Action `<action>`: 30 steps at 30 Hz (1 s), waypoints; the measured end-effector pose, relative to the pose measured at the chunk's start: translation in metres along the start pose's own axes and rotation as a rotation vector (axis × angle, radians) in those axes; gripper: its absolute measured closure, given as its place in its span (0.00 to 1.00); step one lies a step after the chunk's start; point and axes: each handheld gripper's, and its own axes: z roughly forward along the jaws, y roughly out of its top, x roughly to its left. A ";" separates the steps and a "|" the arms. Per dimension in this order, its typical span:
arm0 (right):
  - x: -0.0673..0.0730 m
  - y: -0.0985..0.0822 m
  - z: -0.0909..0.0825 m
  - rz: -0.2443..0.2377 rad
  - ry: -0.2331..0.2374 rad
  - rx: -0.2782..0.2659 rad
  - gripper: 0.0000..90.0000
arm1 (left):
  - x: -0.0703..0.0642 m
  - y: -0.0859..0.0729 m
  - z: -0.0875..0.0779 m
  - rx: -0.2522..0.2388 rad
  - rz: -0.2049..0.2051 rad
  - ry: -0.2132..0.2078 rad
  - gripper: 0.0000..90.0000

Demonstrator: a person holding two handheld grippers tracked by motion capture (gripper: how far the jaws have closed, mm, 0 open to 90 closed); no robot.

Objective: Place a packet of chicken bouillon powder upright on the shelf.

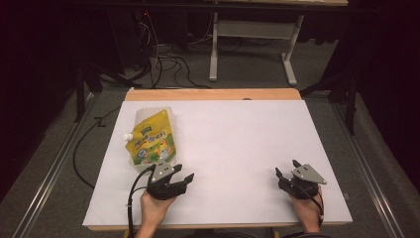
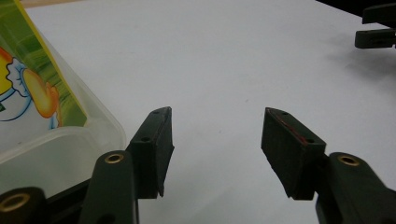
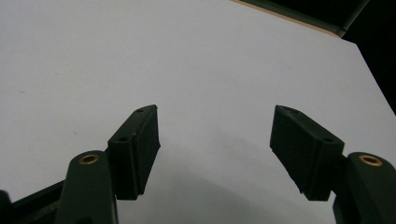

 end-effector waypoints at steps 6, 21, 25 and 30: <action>0.000 0.000 0.000 0.000 0.000 -0.001 0.37 | -0.001 0.000 0.007 0.003 -0.006 -0.002 0.48; 0.000 0.000 0.000 -0.001 -0.002 -0.002 0.37 | 0.000 -0.003 0.026 0.020 -0.008 0.006 0.48; 0.000 0.000 0.000 -0.001 -0.002 -0.002 0.37 | -0.001 -0.004 0.031 0.021 -0.006 0.012 0.48; 0.000 0.000 0.000 -0.001 -0.002 -0.002 0.37 | -0.002 -0.005 0.033 0.016 0.010 0.035 0.48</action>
